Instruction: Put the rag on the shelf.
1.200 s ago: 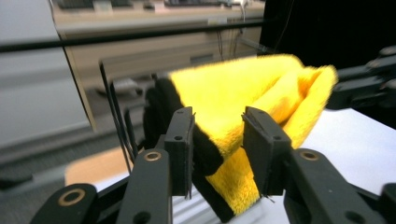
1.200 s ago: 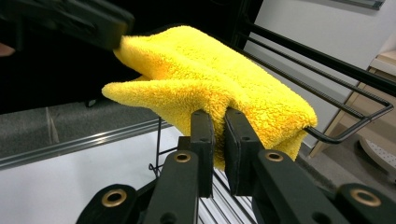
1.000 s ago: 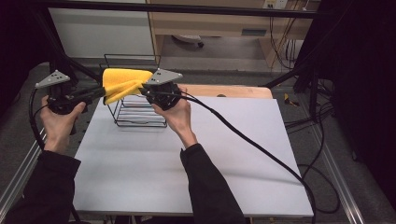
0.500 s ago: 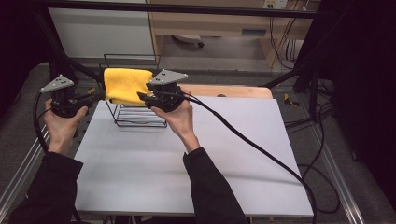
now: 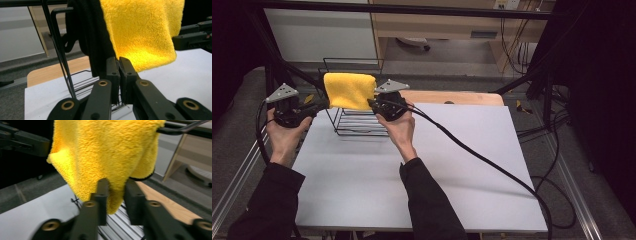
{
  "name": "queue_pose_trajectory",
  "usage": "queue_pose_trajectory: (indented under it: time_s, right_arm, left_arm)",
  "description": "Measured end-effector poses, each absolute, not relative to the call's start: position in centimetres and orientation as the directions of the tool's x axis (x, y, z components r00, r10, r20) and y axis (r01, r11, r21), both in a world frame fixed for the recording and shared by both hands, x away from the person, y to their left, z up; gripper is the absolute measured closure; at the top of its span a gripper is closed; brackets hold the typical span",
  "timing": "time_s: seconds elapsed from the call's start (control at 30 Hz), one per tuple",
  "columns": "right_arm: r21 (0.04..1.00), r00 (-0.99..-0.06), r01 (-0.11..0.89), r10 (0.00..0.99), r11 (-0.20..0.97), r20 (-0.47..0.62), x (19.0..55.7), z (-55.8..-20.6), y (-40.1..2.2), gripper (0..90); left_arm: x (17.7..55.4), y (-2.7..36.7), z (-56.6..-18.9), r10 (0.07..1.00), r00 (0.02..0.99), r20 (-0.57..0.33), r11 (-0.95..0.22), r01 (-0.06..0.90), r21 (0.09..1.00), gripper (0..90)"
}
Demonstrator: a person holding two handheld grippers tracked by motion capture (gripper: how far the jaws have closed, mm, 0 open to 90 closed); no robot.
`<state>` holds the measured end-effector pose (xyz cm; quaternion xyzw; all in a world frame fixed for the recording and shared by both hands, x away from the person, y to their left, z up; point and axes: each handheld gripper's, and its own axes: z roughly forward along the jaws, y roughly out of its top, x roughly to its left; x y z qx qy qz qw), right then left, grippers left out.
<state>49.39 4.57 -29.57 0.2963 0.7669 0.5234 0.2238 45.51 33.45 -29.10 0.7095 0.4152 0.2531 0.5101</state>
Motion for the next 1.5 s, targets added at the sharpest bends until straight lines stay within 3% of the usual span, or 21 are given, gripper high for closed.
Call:
queue_pose_trajectory:
  time_s: [0.23,0.37,0.6,0.93,1.23,1.5]
  right_arm:
    - [0.937,-0.728,0.206,0.684,0.282,-0.046,49.7,-29.6,4.3,82.8]
    - [0.942,-0.748,0.206,0.663,0.267,-0.024,49.4,-29.5,4.0,79.1]
    - [0.939,-0.775,0.214,0.632,0.269,-0.005,48.5,-28.9,2.8,63.1]
    - [0.93,-0.783,0.245,0.622,0.275,0.022,47.5,-28.5,-0.2,40.6]
    - [0.907,-0.749,0.289,0.663,0.308,0.013,46.5,-29.8,-4.3,17.0]
    - [0.895,-0.709,0.33,0.705,0.3,0.025,45.4,-31.5,-8.8,9.5]
  left_arm:
    - [45.8,33.5,-29.3,0.856,0.512,-0.063,-0.128,0.329,0.936,85.1]
    - [45.5,33.7,-29.4,0.854,0.516,-0.065,-0.131,0.334,0.933,77.4]
    - [44.7,34.0,-30.0,0.851,0.522,-0.059,-0.163,0.369,0.915,53.8]
    - [43.5,33.3,-31.8,0.826,0.558,-0.073,-0.185,0.392,0.901,33.6]
    - [42.5,32.2,-34.6,0.808,0.586,-0.059,-0.218,0.391,0.894,19.8]
    - [41.8,30.7,-36.8,0.789,0.612,-0.06,-0.245,0.403,0.882,11.2]
